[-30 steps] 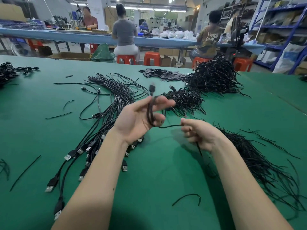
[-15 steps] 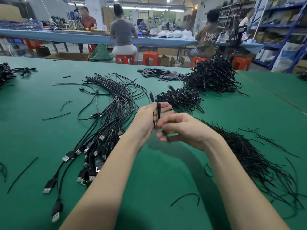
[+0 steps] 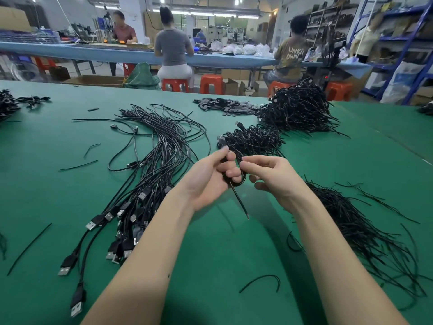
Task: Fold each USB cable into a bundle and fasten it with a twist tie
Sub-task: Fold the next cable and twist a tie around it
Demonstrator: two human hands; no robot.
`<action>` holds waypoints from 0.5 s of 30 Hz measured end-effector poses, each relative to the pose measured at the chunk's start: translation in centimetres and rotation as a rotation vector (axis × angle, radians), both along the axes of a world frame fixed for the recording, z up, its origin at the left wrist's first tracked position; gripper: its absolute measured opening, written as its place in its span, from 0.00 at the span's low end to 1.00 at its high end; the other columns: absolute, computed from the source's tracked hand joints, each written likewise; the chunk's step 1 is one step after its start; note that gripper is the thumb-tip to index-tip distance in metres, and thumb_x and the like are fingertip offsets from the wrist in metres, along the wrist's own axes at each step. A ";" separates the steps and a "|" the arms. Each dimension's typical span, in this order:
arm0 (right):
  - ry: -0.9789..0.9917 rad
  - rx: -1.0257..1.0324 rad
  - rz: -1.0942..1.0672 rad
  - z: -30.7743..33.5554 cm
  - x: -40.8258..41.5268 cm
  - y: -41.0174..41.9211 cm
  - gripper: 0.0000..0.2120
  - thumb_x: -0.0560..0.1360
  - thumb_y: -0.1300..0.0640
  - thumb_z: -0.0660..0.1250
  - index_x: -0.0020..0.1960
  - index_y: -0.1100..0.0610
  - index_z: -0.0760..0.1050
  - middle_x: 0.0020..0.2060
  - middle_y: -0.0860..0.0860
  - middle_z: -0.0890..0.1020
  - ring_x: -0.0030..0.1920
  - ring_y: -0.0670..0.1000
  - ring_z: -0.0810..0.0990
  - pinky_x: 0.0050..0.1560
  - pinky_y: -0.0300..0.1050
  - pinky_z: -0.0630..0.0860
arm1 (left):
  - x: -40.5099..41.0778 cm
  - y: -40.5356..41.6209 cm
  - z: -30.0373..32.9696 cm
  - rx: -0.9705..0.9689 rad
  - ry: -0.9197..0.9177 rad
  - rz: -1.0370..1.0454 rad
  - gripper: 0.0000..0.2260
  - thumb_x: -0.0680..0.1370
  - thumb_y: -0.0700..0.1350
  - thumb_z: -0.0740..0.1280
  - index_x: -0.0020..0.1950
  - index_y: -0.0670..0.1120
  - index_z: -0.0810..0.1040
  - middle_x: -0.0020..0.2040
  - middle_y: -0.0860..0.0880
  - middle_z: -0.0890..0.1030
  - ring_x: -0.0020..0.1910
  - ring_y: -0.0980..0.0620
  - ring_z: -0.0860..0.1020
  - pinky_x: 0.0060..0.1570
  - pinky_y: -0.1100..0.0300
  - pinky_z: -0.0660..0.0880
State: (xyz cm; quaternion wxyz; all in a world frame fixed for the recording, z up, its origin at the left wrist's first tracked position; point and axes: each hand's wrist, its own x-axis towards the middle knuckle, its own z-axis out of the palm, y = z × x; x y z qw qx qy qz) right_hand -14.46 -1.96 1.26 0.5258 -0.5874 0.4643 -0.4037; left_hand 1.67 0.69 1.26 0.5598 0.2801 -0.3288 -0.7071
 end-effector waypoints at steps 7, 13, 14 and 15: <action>0.034 -0.225 -0.109 0.0 0.9 0.0 0.07 0.77 0.63 0.72 0.54 0.58 0.83 0.33 0.51 0.83 0.30 0.44 0.79 0.31 0.37 0.77 | -0.8 -1.1 -1.8 -0.262 -0.945 0.397 0.14 0.86 0.46 0.52 0.51 0.45 0.76 0.34 0.53 0.74 0.41 0.50 0.76 0.50 0.53 0.74; -0.111 -0.227 -0.139 -0.4 1.4 0.0 0.07 0.78 0.65 0.71 0.50 0.54 0.84 0.38 0.50 0.88 0.32 0.45 0.83 0.37 0.38 0.81 | -1.3 -1.3 -2.3 -0.352 -1.075 0.404 0.12 0.86 0.45 0.53 0.60 0.45 0.74 0.55 0.50 0.81 0.58 0.50 0.80 0.62 0.53 0.74; -0.160 -0.214 -0.120 -0.4 1.4 0.1 0.08 0.78 0.66 0.71 0.49 0.54 0.84 0.38 0.50 0.88 0.33 0.46 0.84 0.38 0.38 0.81 | -1.3 -1.3 -2.3 -0.344 -0.992 0.365 0.12 0.86 0.44 0.52 0.60 0.45 0.74 0.58 0.49 0.81 0.58 0.50 0.81 0.62 0.52 0.76; -0.200 -0.196 -0.108 -0.3 1.4 0.1 0.08 0.78 0.66 0.71 0.49 0.55 0.84 0.39 0.51 0.88 0.33 0.46 0.85 0.38 0.37 0.81 | -1.3 -1.3 -2.4 -0.341 -0.909 0.326 0.12 0.86 0.44 0.52 0.61 0.45 0.74 0.59 0.48 0.80 0.56 0.51 0.82 0.59 0.52 0.78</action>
